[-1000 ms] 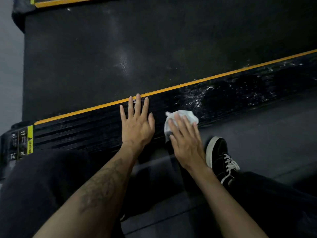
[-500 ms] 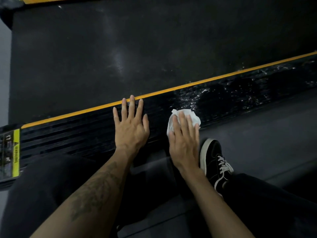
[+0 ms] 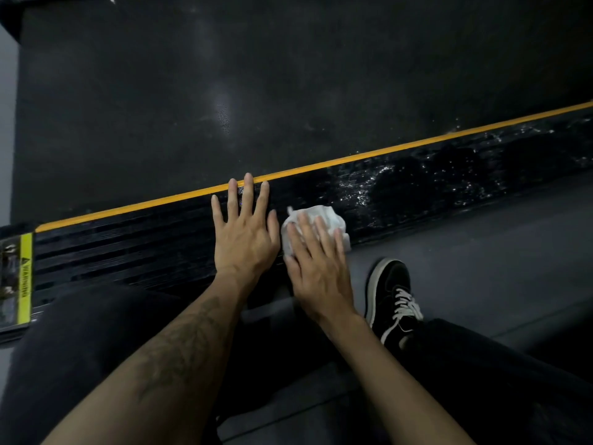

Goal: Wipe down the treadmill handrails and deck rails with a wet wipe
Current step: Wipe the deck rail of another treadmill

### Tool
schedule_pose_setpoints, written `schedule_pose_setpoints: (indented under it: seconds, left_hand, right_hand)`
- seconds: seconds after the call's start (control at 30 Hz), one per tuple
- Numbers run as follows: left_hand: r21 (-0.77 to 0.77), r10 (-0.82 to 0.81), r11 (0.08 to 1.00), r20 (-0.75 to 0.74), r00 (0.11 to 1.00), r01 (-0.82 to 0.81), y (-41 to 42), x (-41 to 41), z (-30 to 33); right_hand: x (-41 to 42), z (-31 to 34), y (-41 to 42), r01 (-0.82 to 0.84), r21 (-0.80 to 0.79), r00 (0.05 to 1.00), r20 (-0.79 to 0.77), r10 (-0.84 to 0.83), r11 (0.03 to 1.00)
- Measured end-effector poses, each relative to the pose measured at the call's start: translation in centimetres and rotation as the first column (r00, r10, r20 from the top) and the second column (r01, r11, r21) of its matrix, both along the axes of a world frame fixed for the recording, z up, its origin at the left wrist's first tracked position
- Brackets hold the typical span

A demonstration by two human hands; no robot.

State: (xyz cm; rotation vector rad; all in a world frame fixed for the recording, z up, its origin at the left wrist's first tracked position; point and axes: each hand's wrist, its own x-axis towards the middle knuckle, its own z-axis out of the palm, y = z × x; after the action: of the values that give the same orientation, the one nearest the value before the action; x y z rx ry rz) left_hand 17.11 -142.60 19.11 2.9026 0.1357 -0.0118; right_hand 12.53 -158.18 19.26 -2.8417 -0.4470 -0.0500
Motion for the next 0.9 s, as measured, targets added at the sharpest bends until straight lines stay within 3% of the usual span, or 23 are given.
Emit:
schedule_pose_setpoints:
  seconds: [0.1,0.23,0.3,0.43,0.5,0.67,0.73,0.83,0.9]
  left_hand:
    - [0.002,0.001,1.0,0.0,1.0,-0.001,0.0,0.0,0.0]
    - [-0.001,0.007,1.0,0.003,1.0,-0.007,0.0,0.1,0.0]
    - [-0.002,0.004,1.0,0.0,1.0,-0.004,-0.1,0.1,0.1]
    - [0.0,0.002,1.0,-0.01,1.0,-0.002,-0.1,0.1,0.1]
    - [0.001,0.0,1.0,-0.013,1.0,0.0,-0.1,0.1,0.2]
    - [0.001,0.004,1.0,-0.021,1.0,-0.004,-0.2,0.2,0.4]
    - [0.007,0.004,1.0,-0.027,1.0,-0.004,-0.2,0.2,0.4]
    - [0.004,0.004,1.0,-0.033,0.999,-0.004,-0.2,0.2,0.4]
    - [0.004,0.005,1.0,-0.03,1.0,-0.004,-0.2,0.2,0.4]
  right_hand:
    - [1.1,0.1,-2.5,-0.107,-0.06,0.994,0.009,0.108,0.992]
    - [2.3,0.5,-3.8,0.16,0.005,0.987,-0.036,-0.159,0.987]
    - [1.9,0.5,-2.2,0.217,-0.009,0.975,-0.037,-0.217,0.976]
    - [1.5,0.5,-1.7,-0.046,-0.072,0.999,-0.033,0.044,0.996]
    - [2.4,0.7,-3.4,-0.099,-0.097,0.994,-0.055,0.094,0.99]
    - [3.0,1.0,-2.0,0.229,-0.028,0.971,-0.064,-0.231,0.973]
    - [2.5,1.0,-0.2,0.183,-0.034,0.981,-0.067,-0.185,0.983]
    - [3.1,1.1,-1.5,-0.028,-0.072,0.995,-0.098,0.021,0.997]
    - [4.1,1.3,-3.4,-0.03,-0.078,0.995,-0.098,0.022,0.997]
